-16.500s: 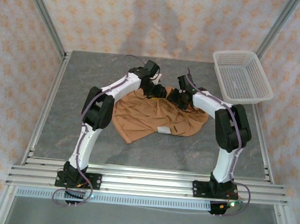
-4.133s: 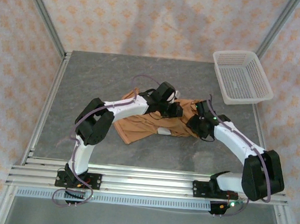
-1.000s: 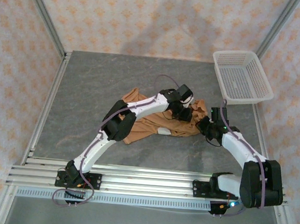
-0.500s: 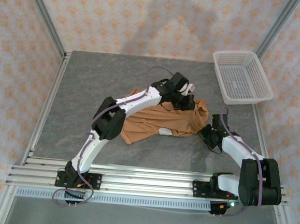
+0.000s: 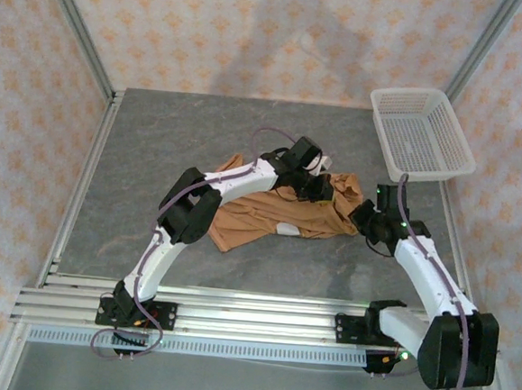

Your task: Fold the inside-out t-shirt

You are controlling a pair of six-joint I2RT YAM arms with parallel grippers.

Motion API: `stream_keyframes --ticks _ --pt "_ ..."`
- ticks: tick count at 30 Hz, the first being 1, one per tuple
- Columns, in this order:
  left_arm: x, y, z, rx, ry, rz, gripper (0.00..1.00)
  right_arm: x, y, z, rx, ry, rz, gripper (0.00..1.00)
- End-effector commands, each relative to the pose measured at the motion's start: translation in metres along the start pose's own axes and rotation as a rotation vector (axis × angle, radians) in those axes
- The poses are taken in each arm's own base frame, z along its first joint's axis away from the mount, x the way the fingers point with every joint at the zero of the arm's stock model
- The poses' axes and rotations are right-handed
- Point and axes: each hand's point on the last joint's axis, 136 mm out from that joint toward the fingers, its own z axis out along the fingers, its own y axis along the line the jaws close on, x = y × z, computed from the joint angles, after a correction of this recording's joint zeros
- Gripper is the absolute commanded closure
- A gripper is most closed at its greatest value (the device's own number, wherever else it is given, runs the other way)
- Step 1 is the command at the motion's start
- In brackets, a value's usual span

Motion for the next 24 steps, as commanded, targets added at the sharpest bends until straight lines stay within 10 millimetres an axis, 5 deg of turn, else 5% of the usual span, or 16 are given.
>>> stream_keyframes --ticks 1,8,12,18,24 --pt "-0.003 0.003 0.001 0.007 -0.011 0.005 1.0 0.011 0.007 0.008 0.01 0.048 -0.019 0.98" --pt "-0.001 0.0 -0.005 -0.003 -0.011 0.017 1.0 0.008 0.011 0.048 0.077 0.097 -0.027 1.0" --pt "0.002 0.003 -0.007 -0.01 -0.008 0.015 1.0 -0.013 -0.001 0.053 0.194 0.016 -0.034 0.97" --pt "0.009 0.009 -0.007 -0.009 -0.008 0.007 1.0 -0.033 -0.001 0.047 0.218 -0.085 -0.033 0.6" --pt "0.014 0.015 -0.003 -0.01 -0.003 -0.004 1.0 -0.023 -0.005 0.056 0.228 -0.035 -0.024 0.56"
